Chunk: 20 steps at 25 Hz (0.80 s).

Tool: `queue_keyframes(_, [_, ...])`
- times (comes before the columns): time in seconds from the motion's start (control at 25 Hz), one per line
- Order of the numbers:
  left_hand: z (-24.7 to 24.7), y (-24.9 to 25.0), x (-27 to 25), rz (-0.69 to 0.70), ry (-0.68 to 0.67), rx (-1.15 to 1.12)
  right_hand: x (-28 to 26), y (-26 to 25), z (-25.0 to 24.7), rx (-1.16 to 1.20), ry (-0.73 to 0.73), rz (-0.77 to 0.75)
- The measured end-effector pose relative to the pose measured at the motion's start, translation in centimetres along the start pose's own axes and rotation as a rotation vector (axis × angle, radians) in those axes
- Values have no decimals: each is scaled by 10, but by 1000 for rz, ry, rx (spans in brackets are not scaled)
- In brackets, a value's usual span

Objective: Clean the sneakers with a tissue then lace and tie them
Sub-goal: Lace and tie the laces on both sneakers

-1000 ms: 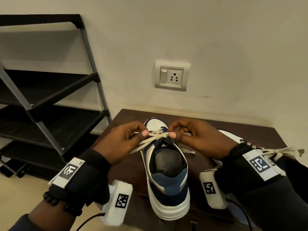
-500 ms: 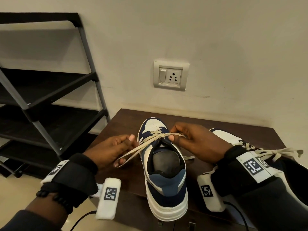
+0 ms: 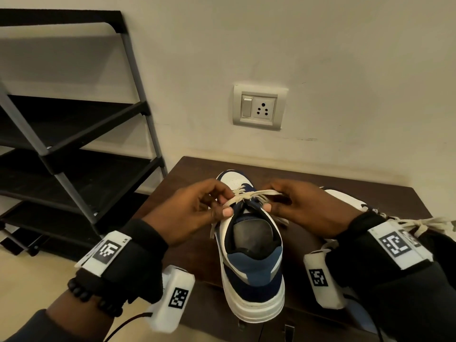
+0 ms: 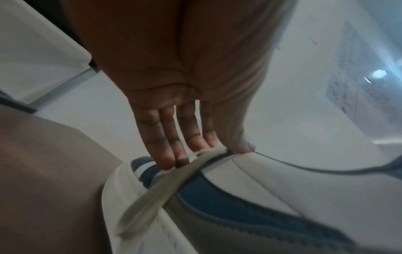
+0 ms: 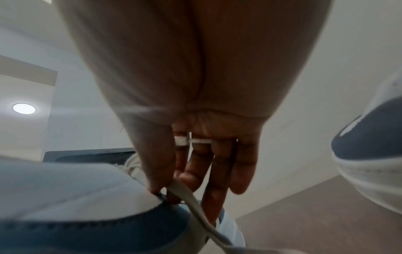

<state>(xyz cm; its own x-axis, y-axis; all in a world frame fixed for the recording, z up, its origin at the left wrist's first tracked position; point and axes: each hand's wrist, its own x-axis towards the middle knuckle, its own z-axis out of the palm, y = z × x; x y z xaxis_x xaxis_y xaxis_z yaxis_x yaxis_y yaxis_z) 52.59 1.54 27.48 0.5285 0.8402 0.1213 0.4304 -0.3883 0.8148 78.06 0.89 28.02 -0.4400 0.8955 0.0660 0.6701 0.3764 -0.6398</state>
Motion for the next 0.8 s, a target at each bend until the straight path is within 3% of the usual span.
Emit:
queue_keyframes(0.16, [-6, -5, -2, -33, -14, -18, -3, 2, -5, -29, 28, 6])
queue_keyframes(0.24, [-13, -13, -3, -121, -32, 212, -5, 13, -14, -171, 41, 85])
queue_keyframes(0.32, [-21, -25, -5, -278, 7, 575, -5, 25, -20, -419, 141, 234])
queue_keyframes(0.4, [-29, -26, -9, -410, 104, 611, -7, 28, -23, -508, 306, 299])
queue_keyframes(0.44, [-31, -22, -10, -401, 140, 520, -8, 27, -26, -455, 355, 271])
queue_keyframes(0.48, [-31, -17, -10, -328, 136, 389, -9, 23, -28, -363, 354, 226])
queue_keyframes(0.56, [-24, -1, -8, -182, 15, 122, -11, 9, -28, -188, 188, 144])
queue_keyframes(0.64, [-14, 6, -5, -94, -91, 8, -10, 2, -17, -225, 3, 91])
queue_keyframes(0.72, [-11, -4, -2, -98, -54, 150, -7, 5, -7, -382, -68, 160])
queue_keyframes(0.8, [-16, -14, -4, -181, 0, 478, -6, 13, -6, -428, -3, 300])
